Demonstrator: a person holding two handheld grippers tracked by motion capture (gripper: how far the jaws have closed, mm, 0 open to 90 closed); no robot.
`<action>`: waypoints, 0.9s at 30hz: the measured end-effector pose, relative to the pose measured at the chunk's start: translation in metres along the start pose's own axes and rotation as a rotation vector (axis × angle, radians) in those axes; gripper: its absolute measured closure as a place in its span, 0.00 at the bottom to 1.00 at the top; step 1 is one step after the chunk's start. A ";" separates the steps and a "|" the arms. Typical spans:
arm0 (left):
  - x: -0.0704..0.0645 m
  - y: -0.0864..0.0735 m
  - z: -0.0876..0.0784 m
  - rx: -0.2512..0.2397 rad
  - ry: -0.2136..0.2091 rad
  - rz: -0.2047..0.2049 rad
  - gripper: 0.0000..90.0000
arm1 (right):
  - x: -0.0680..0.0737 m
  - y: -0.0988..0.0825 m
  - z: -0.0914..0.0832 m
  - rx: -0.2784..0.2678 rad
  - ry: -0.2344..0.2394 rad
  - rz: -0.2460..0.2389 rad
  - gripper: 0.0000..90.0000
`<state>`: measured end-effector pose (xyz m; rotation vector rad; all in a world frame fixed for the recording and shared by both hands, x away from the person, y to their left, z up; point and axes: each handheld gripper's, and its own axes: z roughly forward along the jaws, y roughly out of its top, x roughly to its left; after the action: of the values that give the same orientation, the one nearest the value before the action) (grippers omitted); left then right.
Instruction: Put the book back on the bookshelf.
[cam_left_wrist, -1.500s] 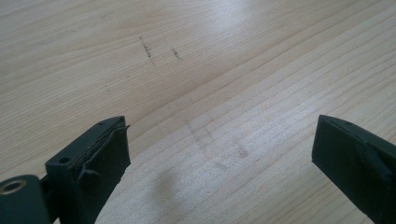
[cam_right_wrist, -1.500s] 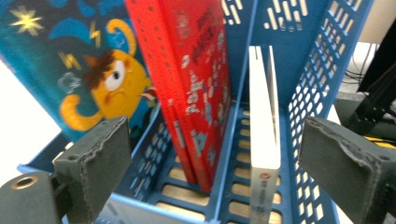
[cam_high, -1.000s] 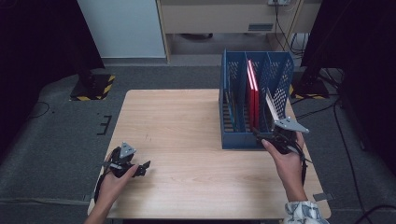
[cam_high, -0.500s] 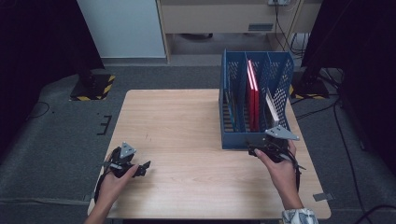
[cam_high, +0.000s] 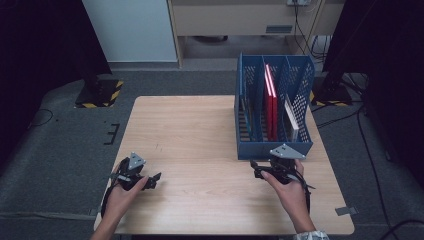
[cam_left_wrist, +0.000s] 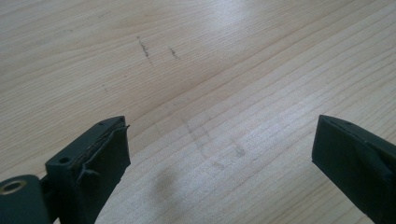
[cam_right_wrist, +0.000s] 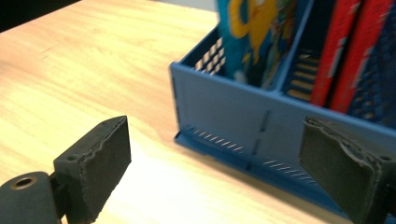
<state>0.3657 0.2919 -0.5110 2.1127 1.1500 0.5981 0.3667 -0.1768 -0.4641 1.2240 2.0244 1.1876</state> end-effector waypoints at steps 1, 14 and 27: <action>0.000 0.000 0.000 0.000 0.000 0.000 0.04 | 0.000 0.000 0.000 0.000 0.000 0.000 0.11; 0.000 -0.001 0.001 0.004 -0.003 0.000 0.04 | 0.035 -0.015 0.017 0.059 0.084 -0.047 0.11; 0.001 -0.002 0.002 0.012 -0.006 0.001 0.04 | 0.065 -0.026 0.037 0.133 0.152 -0.093 0.11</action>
<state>0.3666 0.2928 -0.5135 2.1243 1.1521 0.5858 0.3514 -0.1100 -0.5033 1.1160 2.2786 1.1474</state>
